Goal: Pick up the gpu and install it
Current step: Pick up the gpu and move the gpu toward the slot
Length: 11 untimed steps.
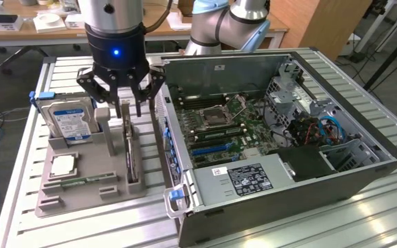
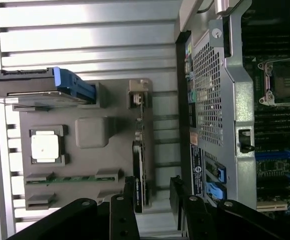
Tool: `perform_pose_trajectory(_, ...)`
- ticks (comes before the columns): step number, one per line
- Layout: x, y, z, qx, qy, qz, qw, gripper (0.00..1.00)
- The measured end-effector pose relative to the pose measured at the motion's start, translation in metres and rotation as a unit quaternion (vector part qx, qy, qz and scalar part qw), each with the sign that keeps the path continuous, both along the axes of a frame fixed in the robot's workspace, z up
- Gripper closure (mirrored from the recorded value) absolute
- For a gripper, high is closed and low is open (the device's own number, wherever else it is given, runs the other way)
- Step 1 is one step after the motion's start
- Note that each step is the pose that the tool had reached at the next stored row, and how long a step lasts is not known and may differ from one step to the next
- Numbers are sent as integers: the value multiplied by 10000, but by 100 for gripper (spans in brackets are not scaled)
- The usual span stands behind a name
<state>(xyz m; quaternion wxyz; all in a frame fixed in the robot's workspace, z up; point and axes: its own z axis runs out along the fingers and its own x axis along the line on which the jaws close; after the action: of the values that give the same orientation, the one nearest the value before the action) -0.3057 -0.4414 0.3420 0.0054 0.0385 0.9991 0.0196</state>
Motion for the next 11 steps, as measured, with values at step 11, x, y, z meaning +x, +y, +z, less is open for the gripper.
perform_pose_trajectory(11,-1,0,-201,0,0,0,10000,58)
